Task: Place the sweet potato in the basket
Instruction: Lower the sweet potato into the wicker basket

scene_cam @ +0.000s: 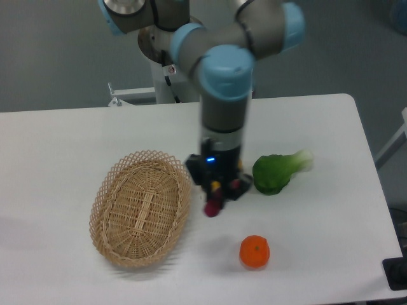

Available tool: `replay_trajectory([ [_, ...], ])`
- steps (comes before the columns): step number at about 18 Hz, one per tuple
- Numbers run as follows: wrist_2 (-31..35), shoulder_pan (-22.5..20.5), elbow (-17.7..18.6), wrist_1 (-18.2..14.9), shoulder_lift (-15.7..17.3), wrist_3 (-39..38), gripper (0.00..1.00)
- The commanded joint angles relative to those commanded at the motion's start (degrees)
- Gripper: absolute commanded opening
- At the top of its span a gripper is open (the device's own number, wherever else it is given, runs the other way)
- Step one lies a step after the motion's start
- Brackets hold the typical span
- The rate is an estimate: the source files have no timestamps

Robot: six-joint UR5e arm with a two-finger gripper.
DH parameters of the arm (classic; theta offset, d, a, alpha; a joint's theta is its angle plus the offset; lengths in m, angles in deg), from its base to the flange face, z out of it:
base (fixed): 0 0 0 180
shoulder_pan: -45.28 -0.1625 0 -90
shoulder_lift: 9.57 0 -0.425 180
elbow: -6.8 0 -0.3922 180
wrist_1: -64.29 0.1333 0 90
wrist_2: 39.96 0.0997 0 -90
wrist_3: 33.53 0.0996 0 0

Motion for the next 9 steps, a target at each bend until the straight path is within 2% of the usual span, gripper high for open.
replay_trajectory([
  [2, 1.2, 2.6, 2.4, 1.9, -0.4, -0.4, 0.16],
  [4, 1.2, 3.5, 4.4, 2.6, -1.1, -0.3, 0.16],
  [9, 2.4, 7.0, 5.0, 2.7, -4.8, 0.3, 0.17],
])
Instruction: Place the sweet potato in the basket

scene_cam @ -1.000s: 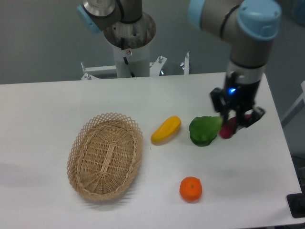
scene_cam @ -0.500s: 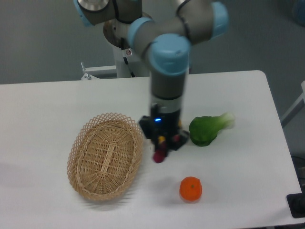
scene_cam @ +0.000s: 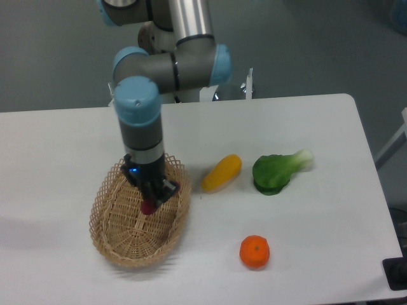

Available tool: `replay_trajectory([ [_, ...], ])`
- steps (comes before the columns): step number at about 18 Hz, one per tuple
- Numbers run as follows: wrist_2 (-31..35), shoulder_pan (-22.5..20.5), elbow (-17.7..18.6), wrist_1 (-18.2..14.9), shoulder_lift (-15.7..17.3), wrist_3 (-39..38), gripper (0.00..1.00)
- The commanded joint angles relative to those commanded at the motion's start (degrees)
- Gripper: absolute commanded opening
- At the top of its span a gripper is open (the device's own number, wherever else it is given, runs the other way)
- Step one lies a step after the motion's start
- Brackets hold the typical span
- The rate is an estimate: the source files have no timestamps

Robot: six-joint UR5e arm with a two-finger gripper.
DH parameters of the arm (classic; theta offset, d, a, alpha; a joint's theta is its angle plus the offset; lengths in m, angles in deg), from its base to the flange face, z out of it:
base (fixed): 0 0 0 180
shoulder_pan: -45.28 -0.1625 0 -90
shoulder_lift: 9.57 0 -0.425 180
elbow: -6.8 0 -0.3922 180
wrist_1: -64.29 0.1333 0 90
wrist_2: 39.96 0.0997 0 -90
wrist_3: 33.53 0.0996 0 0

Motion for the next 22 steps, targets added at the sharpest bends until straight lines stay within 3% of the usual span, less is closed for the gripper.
replay_trajectory([
  [5, 2.7, 2.3, 0.6, 0.0, -2.1, 1.0, 0.17],
  [9, 2.7, 2.5, 0.0, 0.9, -2.6, 0.9, 0.28],
  [10, 2.8, 2.5, -0.3, 2.0, -2.7, 0.9, 0.45],
  [12, 3.1, 2.4, -1.1, 5.9, -3.3, 1.4, 0.99],
  [16, 4.1, 2.0, -3.0, 6.5, -3.1, 1.4, 1.00],
  [22, 4.1, -3.5, -7.7, 6.2, -1.1, -0.3, 1.00],
])
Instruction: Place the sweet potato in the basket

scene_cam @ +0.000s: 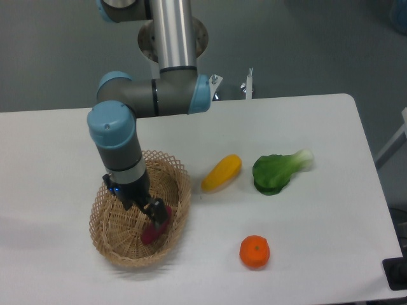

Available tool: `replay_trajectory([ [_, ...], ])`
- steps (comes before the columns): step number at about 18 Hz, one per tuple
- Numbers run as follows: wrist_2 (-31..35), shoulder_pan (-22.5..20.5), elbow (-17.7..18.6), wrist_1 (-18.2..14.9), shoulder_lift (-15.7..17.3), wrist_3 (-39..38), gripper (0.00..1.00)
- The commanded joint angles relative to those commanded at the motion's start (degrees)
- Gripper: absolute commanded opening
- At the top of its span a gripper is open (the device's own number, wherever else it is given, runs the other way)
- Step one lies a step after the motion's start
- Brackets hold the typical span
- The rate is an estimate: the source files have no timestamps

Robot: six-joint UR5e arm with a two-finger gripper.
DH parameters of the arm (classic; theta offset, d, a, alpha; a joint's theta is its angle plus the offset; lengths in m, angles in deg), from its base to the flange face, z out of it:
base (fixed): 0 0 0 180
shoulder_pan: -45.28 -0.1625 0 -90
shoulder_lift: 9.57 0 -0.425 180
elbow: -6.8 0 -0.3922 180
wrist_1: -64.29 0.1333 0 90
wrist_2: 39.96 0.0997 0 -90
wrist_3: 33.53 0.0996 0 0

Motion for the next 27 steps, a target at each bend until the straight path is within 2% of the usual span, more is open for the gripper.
replay_trajectory([
  [4, -0.3, -5.7, -6.1, -0.6, 0.9, 1.6, 1.00],
  [6, -0.4, -8.8, -7.7, -1.0, 1.1, 5.6, 1.00],
  [7, -0.3, -10.2, -8.5, -2.3, 1.1, 8.0, 1.00],
  [11, -0.4, -15.6, -12.5, -11.8, 2.2, 14.8, 1.00],
  [13, -0.6, -18.1, -14.1, -15.2, 2.4, 19.8, 1.00],
  [19, -1.7, -24.8, -14.5, -20.7, 4.2, 36.4, 1.00],
  [22, -2.8, -27.3, -14.2, -22.0, 4.7, 45.0, 1.00],
  [27, -3.5, -28.6, -13.5, -22.0, 4.9, 46.3, 1.00],
])
